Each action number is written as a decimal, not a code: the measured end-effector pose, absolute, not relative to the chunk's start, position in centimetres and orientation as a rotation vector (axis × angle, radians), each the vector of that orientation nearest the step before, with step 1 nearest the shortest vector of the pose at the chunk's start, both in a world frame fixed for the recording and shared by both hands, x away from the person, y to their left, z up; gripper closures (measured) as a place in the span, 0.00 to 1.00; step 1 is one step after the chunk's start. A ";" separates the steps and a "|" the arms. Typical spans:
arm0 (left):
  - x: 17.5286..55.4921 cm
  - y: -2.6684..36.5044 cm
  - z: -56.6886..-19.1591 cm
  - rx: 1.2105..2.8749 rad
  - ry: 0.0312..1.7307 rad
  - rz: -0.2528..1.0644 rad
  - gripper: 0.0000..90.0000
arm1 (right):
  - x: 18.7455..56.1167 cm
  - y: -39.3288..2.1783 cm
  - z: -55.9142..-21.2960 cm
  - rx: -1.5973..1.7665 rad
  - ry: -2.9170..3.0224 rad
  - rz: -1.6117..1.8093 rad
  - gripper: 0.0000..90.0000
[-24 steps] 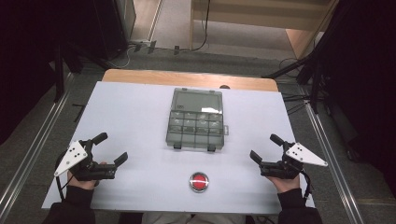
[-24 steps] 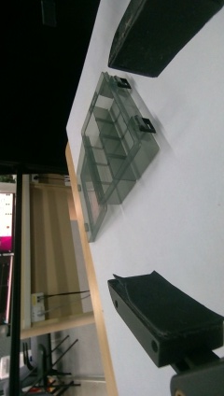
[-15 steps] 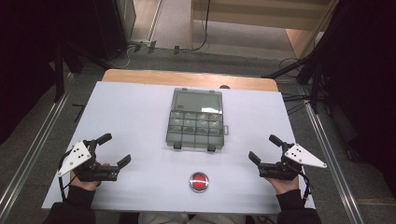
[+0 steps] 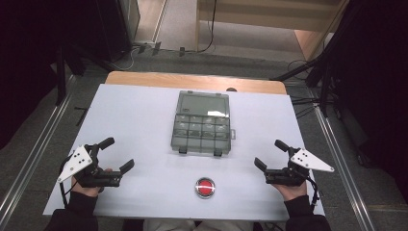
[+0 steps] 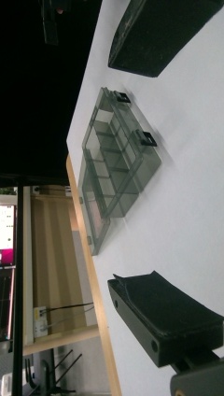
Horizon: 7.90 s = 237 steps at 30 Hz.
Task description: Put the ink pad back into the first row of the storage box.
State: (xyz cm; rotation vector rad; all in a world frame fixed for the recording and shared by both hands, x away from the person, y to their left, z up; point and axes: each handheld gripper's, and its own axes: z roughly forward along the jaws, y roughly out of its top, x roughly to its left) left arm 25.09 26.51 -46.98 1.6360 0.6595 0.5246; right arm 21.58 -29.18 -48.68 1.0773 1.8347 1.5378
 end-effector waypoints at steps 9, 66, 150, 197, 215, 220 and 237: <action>25.0 26.5 -47.0 1.642 0.656 0.528 0.00 | 21.5 -27.2 -48.7 1.007 1.941 1.532 0.00; 25.3 26.5 -47.2 1.659 0.653 0.520 0.00 | 22.4 -18.4 -49.2 0.816 2.409 1.322 0.00; 25.3 26.4 -47.2 1.663 0.641 0.513 0.00 | 22.9 -13.6 -48.1 0.689 2.595 1.173 0.35; 25.2 26.3 -47.1 1.667 0.631 0.507 0.00 | 34.5 -14.6 -43.6 0.928 2.448 1.117 0.35; 25.2 26.4 -47.1 1.658 0.628 0.504 0.00 | 39.1 -13.6 -45.2 1.012 2.432 0.977 0.34; 25.2 26.4 -47.1 1.656 0.628 0.504 0.00 | 39.8 -13.5 -46.2 1.035 2.445 0.932 0.34; 25.1 26.5 -47.0 1.648 0.630 0.514 0.00 | 38.0 -14.0 -44.9 1.045 2.373 0.973 0.00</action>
